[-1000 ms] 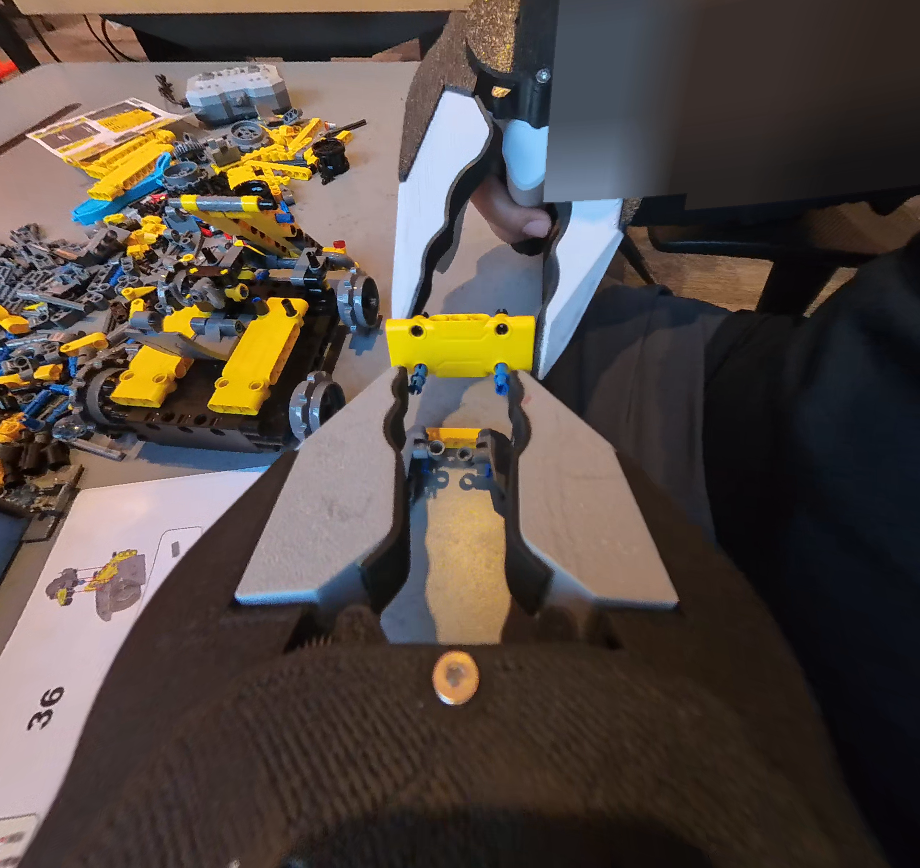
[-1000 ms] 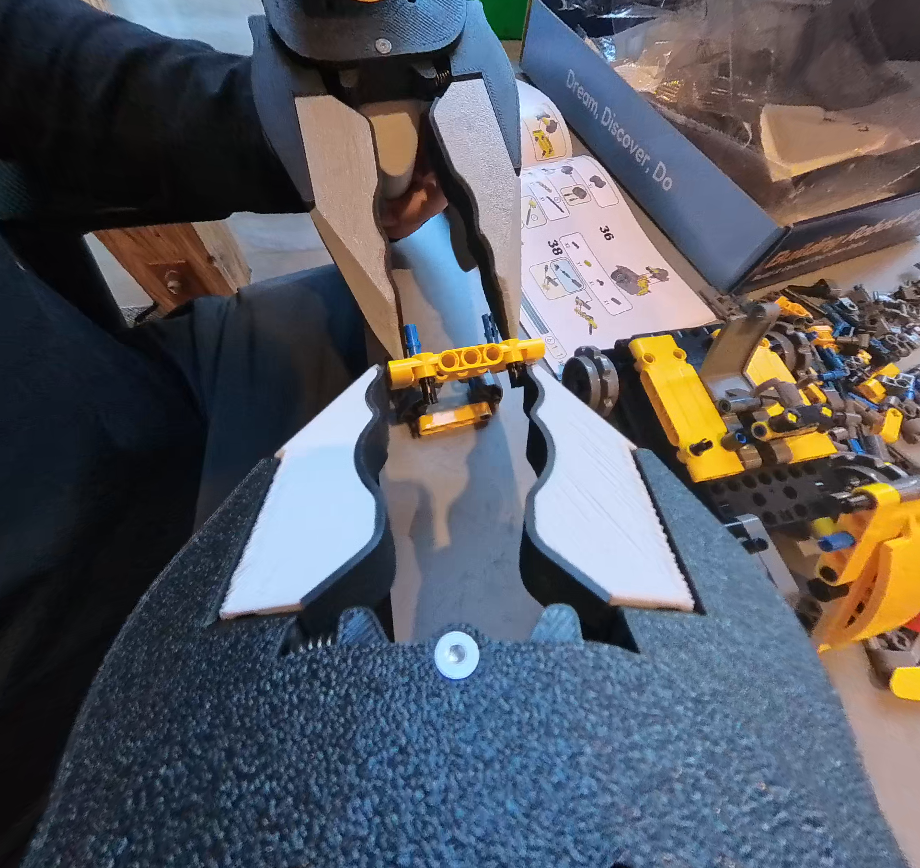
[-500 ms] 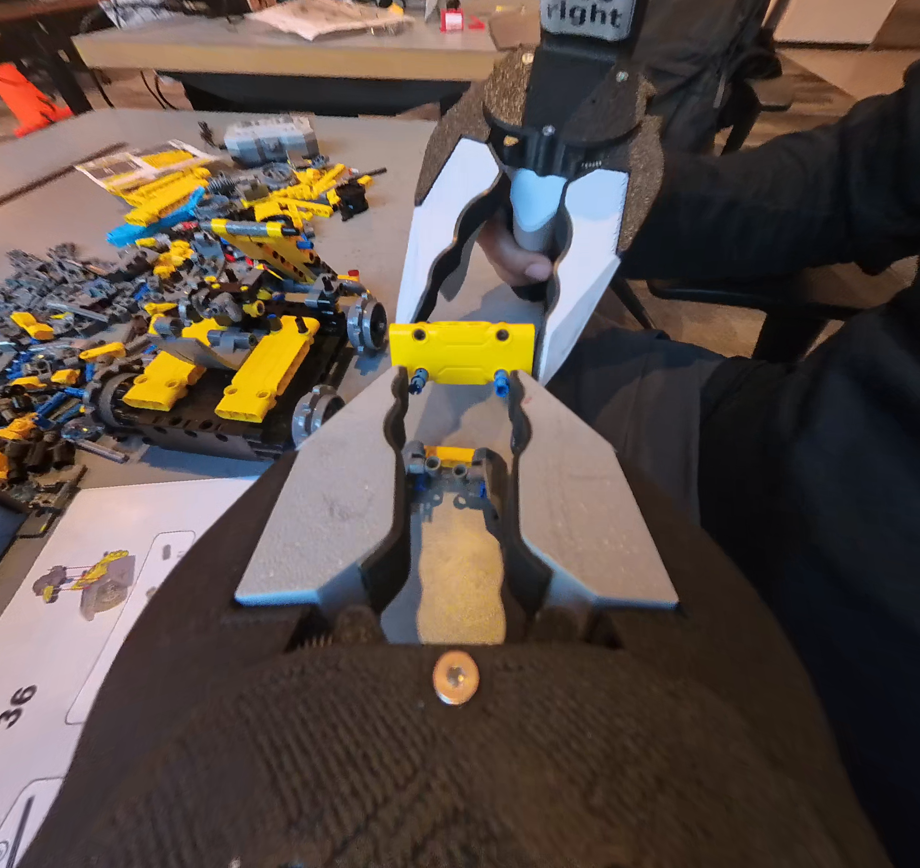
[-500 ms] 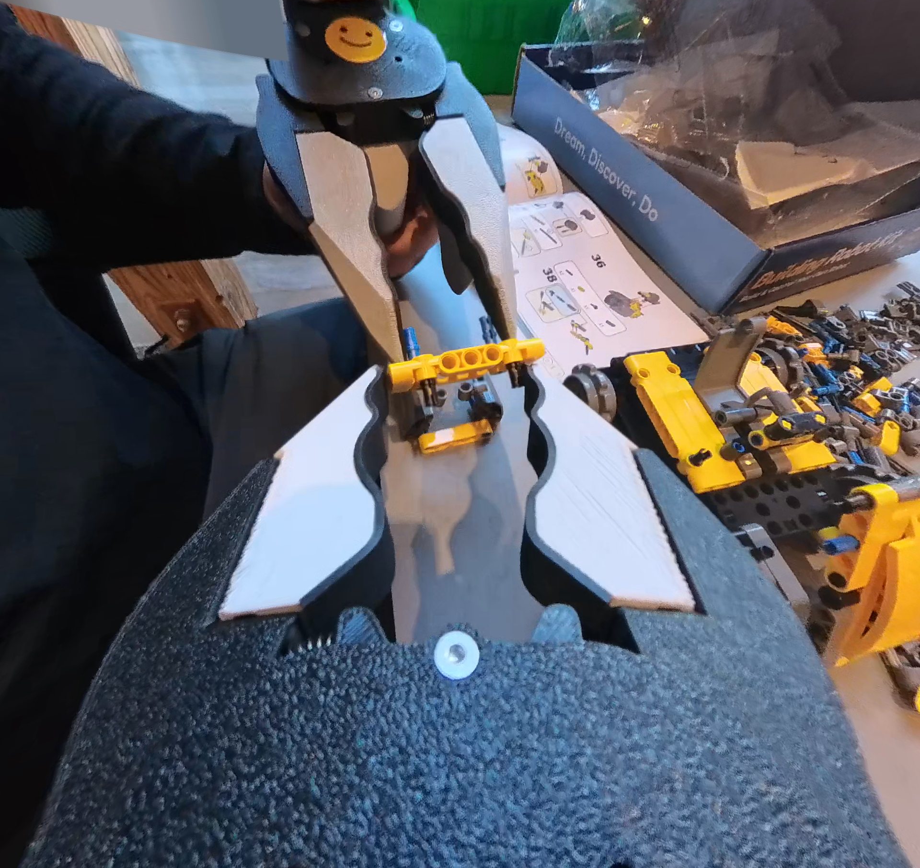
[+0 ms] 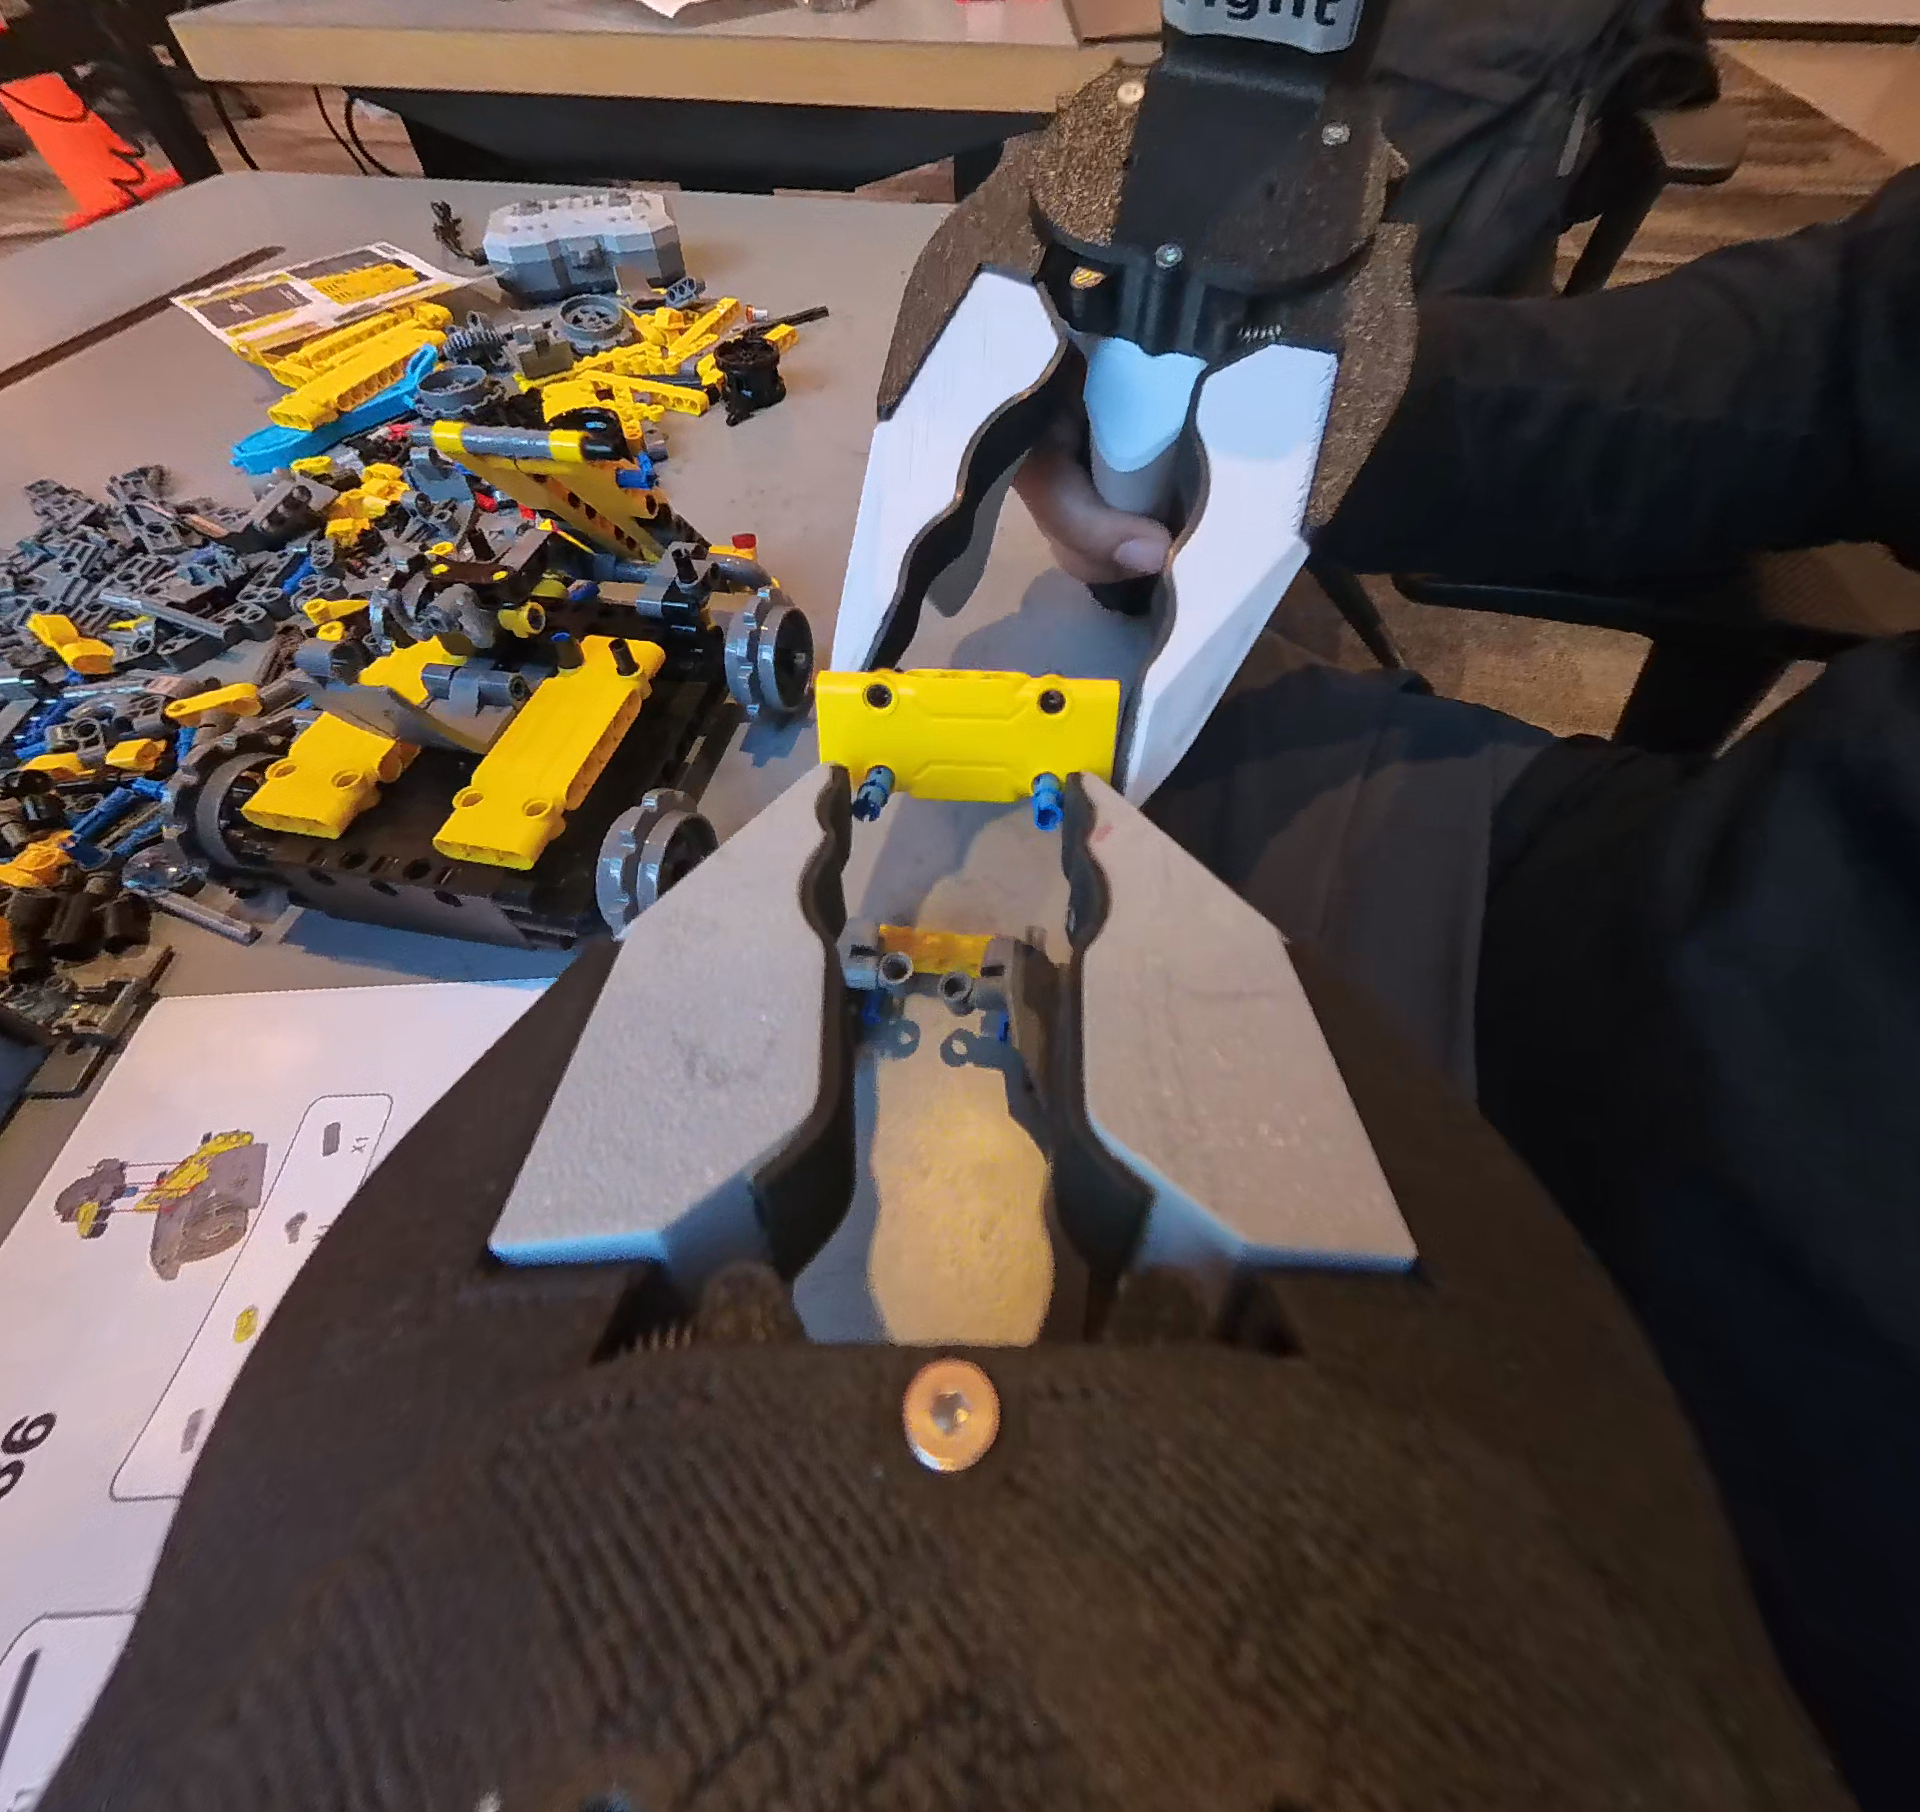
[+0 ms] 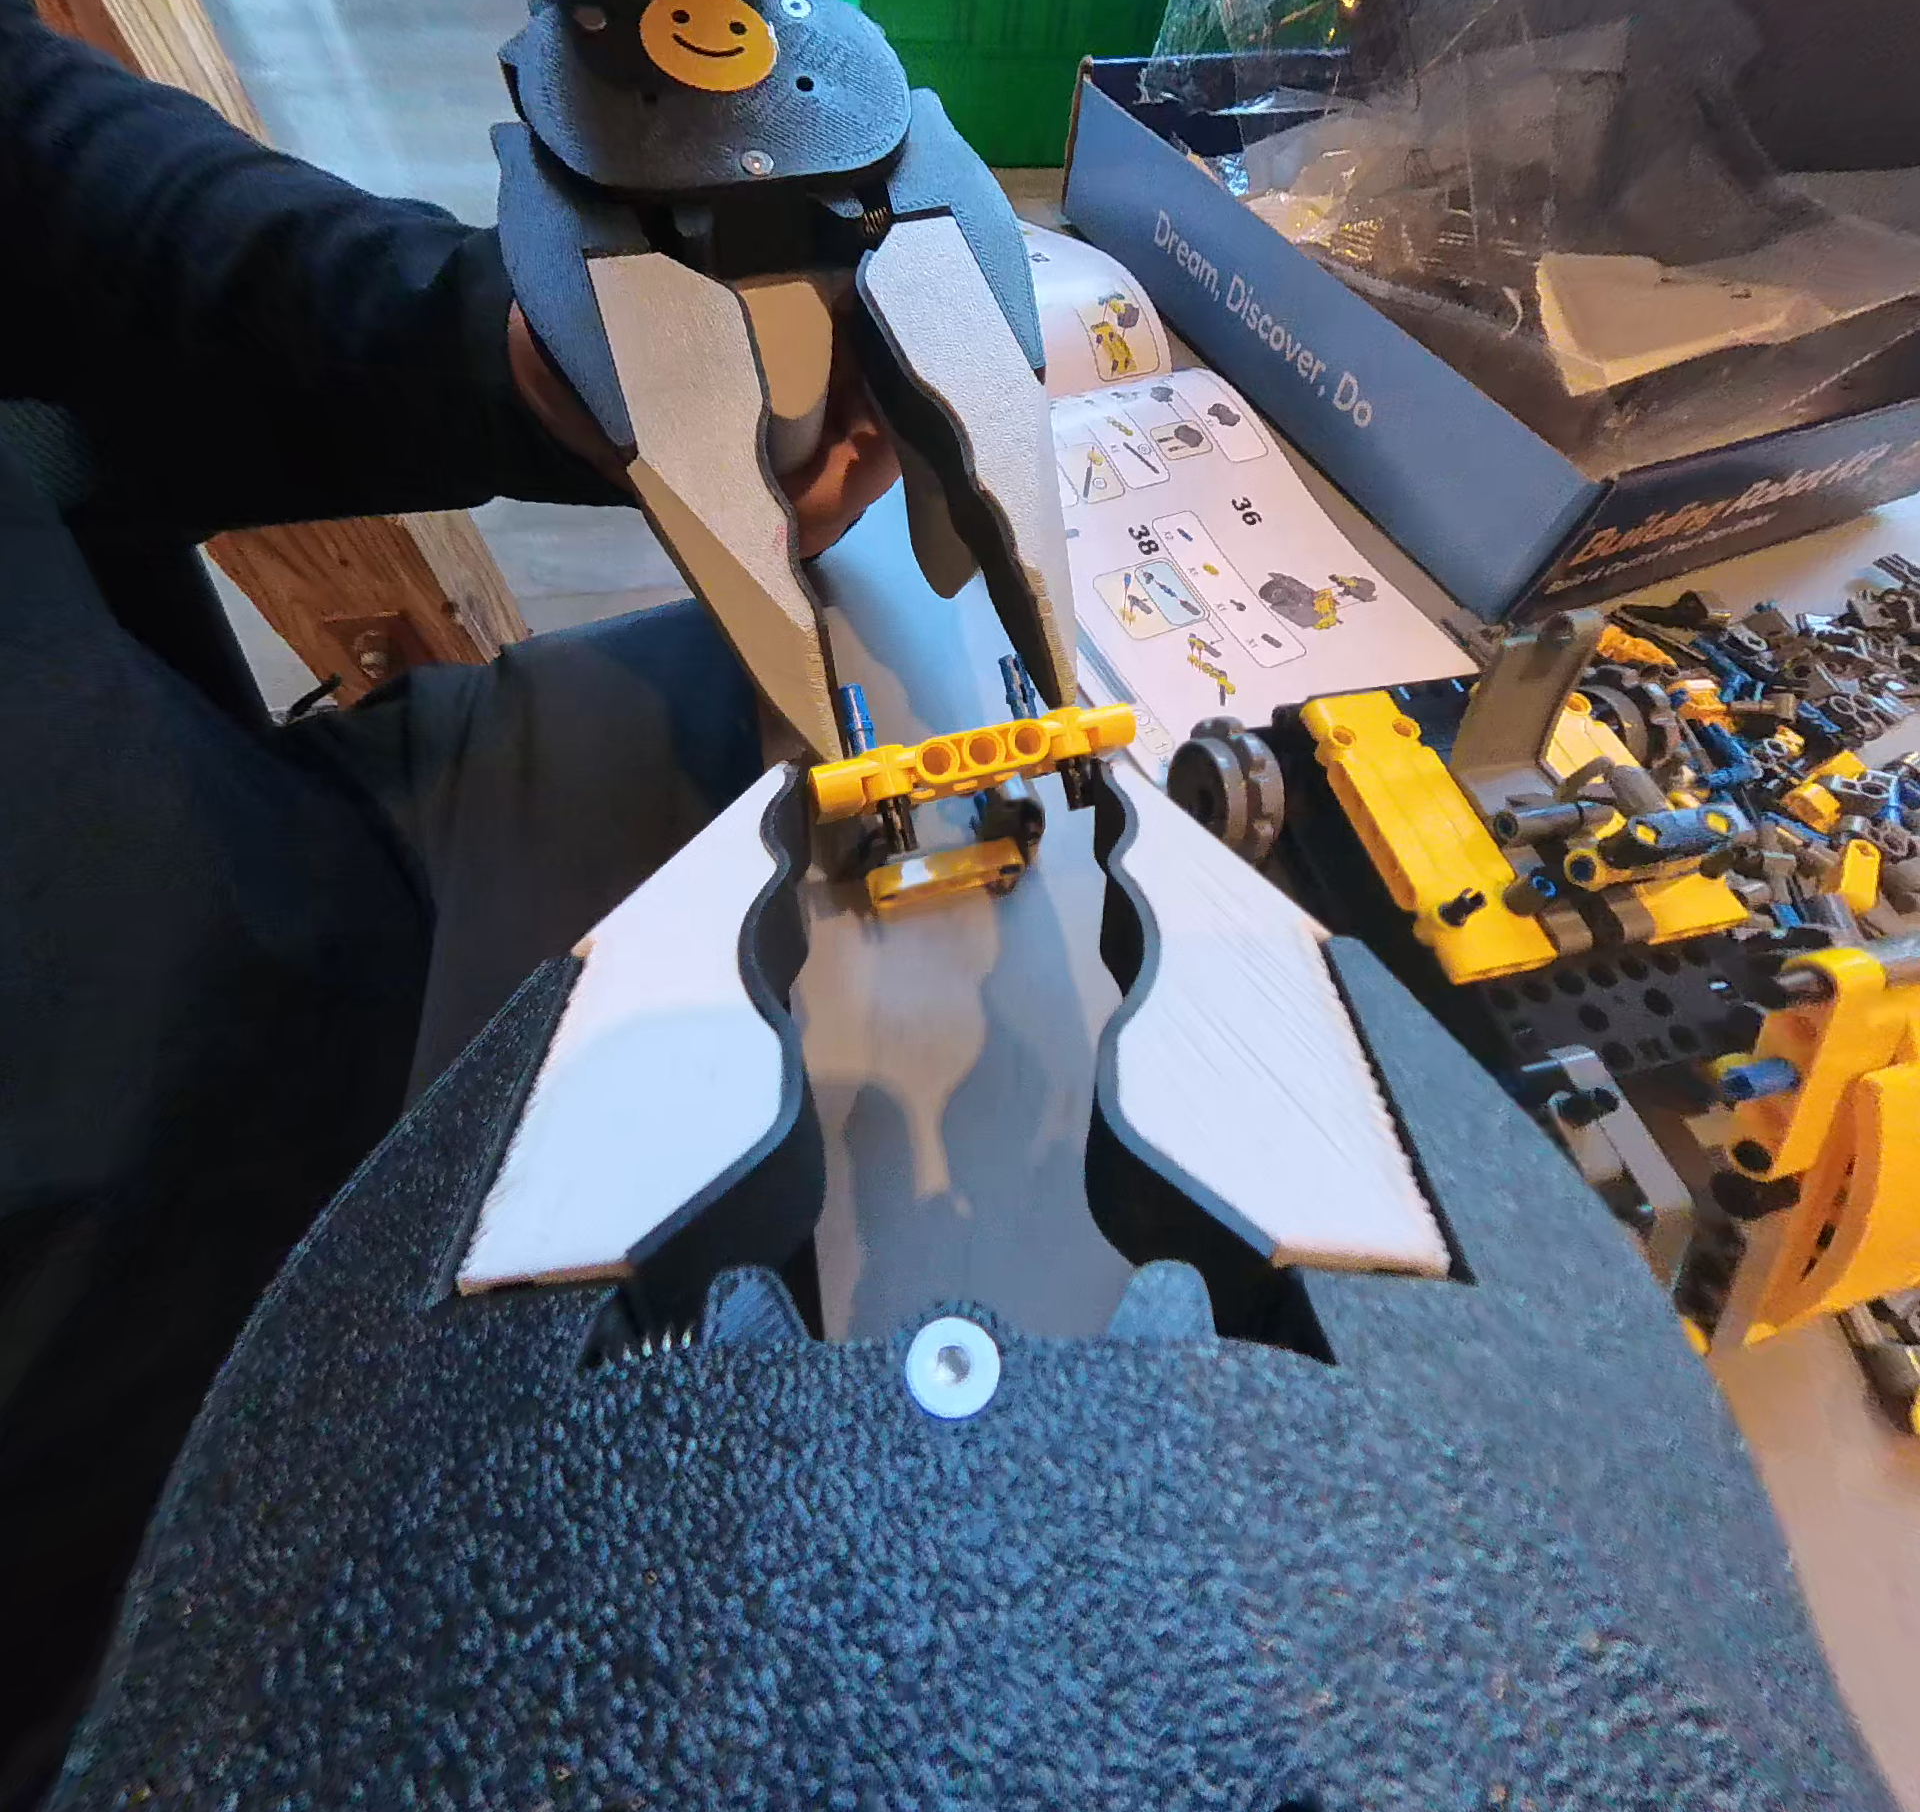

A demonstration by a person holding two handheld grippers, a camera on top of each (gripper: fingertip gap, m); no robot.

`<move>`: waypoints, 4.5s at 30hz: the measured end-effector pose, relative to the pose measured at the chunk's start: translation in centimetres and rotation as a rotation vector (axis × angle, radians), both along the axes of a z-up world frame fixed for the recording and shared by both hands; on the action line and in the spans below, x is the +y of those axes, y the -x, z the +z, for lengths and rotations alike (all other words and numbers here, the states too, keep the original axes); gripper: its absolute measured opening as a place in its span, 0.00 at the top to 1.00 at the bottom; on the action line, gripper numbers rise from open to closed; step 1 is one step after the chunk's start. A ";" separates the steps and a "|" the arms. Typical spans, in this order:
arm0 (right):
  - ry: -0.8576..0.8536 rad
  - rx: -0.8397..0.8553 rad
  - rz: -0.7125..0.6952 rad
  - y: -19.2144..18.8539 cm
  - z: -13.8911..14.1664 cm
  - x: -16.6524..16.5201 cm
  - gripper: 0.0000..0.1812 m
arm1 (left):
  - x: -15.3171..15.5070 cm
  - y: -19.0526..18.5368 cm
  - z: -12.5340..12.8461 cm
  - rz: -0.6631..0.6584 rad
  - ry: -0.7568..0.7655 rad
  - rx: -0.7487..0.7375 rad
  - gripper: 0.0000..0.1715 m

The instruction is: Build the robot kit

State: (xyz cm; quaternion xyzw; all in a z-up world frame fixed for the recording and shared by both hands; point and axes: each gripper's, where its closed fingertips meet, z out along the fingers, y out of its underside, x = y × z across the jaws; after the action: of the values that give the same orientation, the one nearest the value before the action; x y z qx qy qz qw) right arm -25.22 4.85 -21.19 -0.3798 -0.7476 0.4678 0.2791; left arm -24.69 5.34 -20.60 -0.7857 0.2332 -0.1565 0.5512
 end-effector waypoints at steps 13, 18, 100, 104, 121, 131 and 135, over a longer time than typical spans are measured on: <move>0.040 -0.013 -0.006 -0.5 -0.2 0.7 0.70 | 0.1 -0.2 0.2 0.009 -0.004 -0.012 0.72; 0.055 -0.011 -0.014 -0.4 -0.1 1.2 0.70 | 0.0 0.0 0.3 0.013 -0.008 -0.023 0.72; -0.139 0.316 0.189 -3.4 7.1 -3.8 0.70 | -3.3 -4.6 7.9 -0.427 0.185 -0.798 0.96; -0.149 0.230 0.138 -3.0 5.2 -1.7 0.73 | -1.9 -3.2 4.4 -0.209 0.193 -0.365 0.97; -0.449 0.279 0.009 -1.9 4.5 -1.2 0.79 | -0.6 -1.3 2.4 0.087 -0.043 0.665 0.96; -0.690 0.249 -0.005 -1.5 2.5 -1.0 0.84 | -0.5 -0.7 0.9 0.099 0.025 0.708 0.97; -0.664 0.242 0.007 -1.5 2.4 -1.4 0.85 | -0.5 -0.7 0.6 0.097 0.042 0.697 0.97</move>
State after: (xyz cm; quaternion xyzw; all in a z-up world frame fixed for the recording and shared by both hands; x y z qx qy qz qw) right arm -23.73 3.50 -18.80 -0.2079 -0.8218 0.2418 0.4723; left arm -24.00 4.84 -20.05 -0.8134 0.3662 0.1427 0.4289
